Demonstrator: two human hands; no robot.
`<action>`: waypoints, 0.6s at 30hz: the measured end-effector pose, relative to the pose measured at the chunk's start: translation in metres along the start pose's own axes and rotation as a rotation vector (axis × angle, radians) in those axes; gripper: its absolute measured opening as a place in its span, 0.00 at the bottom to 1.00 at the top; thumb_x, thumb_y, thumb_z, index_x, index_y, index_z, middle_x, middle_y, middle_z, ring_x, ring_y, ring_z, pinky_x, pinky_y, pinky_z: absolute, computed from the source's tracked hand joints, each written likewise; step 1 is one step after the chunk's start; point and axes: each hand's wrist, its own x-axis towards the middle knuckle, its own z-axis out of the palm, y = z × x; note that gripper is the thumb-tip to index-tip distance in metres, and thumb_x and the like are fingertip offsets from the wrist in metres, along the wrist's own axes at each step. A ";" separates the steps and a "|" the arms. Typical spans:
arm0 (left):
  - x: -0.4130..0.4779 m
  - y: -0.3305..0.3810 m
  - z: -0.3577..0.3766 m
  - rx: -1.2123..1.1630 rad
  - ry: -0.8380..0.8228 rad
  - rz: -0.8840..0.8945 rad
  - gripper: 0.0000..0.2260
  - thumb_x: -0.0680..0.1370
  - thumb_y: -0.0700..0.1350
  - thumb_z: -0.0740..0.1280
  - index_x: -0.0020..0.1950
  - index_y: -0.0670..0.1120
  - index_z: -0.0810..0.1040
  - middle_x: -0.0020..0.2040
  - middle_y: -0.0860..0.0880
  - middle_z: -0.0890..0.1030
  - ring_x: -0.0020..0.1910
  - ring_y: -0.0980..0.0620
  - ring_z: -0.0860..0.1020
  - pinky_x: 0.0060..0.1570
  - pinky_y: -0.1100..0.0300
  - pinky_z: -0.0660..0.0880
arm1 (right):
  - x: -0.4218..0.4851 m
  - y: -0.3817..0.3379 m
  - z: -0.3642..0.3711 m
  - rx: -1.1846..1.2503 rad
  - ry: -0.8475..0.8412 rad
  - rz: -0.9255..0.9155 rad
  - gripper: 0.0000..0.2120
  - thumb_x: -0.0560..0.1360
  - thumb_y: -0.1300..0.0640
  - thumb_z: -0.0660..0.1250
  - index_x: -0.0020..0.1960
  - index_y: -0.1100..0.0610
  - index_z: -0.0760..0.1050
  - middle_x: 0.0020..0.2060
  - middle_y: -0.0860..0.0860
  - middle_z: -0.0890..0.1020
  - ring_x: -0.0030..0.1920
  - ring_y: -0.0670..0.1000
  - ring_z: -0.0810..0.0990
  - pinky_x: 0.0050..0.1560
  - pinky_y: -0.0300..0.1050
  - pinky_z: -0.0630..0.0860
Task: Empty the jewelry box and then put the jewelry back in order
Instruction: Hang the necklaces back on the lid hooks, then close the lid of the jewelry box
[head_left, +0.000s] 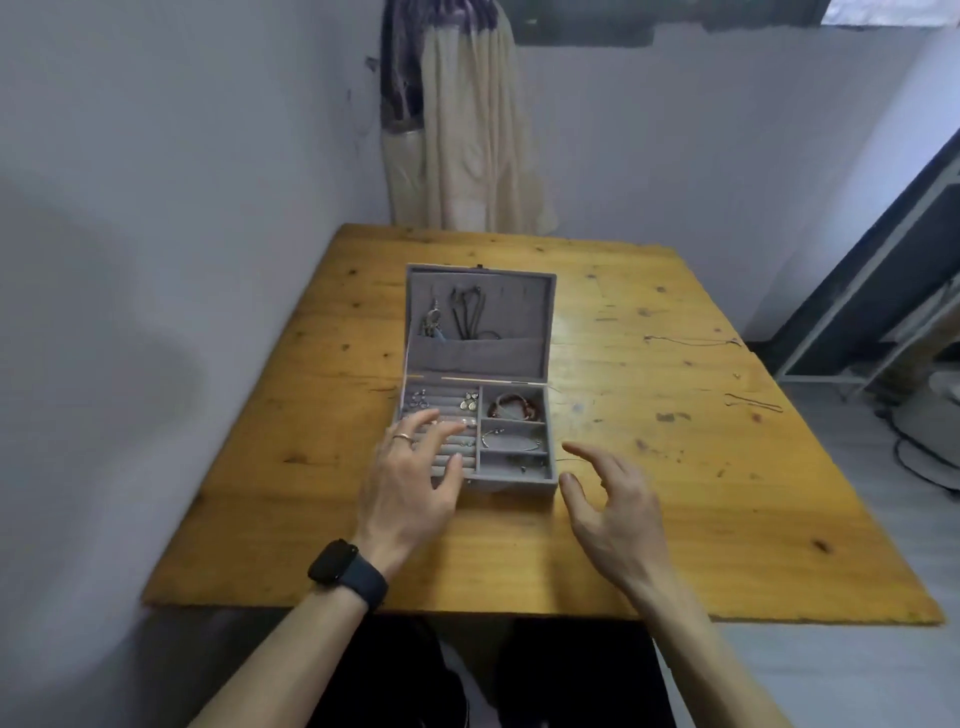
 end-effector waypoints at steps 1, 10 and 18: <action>-0.001 -0.010 -0.004 0.001 0.002 -0.046 0.18 0.77 0.52 0.65 0.67 0.55 0.74 0.68 0.52 0.71 0.66 0.52 0.69 0.60 0.48 0.75 | 0.006 -0.009 0.006 -0.009 -0.015 -0.031 0.17 0.76 0.57 0.71 0.63 0.46 0.78 0.56 0.42 0.80 0.59 0.46 0.76 0.60 0.41 0.71; -0.018 -0.051 -0.012 0.142 -0.152 -0.166 0.37 0.77 0.70 0.51 0.81 0.53 0.52 0.73 0.49 0.71 0.71 0.49 0.67 0.72 0.50 0.64 | 0.123 -0.085 0.048 -0.295 -0.117 -0.210 0.23 0.79 0.49 0.65 0.72 0.54 0.69 0.70 0.53 0.72 0.69 0.55 0.66 0.69 0.48 0.65; -0.017 -0.055 -0.010 0.198 -0.119 -0.140 0.40 0.77 0.72 0.51 0.81 0.50 0.52 0.75 0.49 0.69 0.74 0.51 0.64 0.76 0.53 0.56 | 0.219 -0.134 0.069 -0.619 -0.201 -0.172 0.35 0.78 0.40 0.62 0.80 0.46 0.53 0.80 0.51 0.57 0.79 0.57 0.50 0.75 0.62 0.54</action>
